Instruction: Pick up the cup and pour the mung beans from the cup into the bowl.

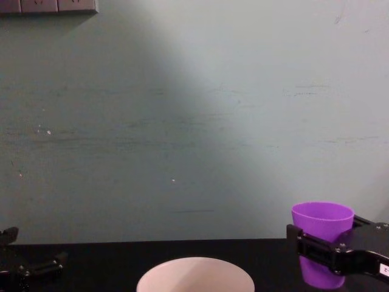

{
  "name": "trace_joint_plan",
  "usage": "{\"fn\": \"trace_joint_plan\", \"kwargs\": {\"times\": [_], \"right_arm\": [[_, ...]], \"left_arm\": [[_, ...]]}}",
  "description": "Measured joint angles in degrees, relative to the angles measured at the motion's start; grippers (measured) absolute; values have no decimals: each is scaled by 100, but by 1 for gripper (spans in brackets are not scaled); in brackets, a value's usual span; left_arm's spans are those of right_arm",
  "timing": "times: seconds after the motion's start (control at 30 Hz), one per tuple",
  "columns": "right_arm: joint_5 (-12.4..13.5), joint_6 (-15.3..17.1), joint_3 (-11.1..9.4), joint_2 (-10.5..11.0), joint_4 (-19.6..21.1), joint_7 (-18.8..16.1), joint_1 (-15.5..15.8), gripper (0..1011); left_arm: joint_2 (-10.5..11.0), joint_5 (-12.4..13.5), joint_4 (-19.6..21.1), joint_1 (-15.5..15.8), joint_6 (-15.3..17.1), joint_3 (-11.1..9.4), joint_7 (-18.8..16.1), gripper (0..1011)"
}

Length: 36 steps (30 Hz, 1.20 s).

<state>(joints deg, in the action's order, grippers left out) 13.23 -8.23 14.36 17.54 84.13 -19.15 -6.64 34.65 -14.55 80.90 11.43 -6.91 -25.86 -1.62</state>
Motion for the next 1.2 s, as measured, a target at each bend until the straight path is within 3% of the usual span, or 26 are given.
{"fn": "trace_joint_plan", "kwargs": {"times": [1.2], "right_arm": [[8, -6, 8, -1, 0, 4, -1, 734]], "left_arm": [[0, 0, 0, 0, 0, 0, 0, 1000]]}}
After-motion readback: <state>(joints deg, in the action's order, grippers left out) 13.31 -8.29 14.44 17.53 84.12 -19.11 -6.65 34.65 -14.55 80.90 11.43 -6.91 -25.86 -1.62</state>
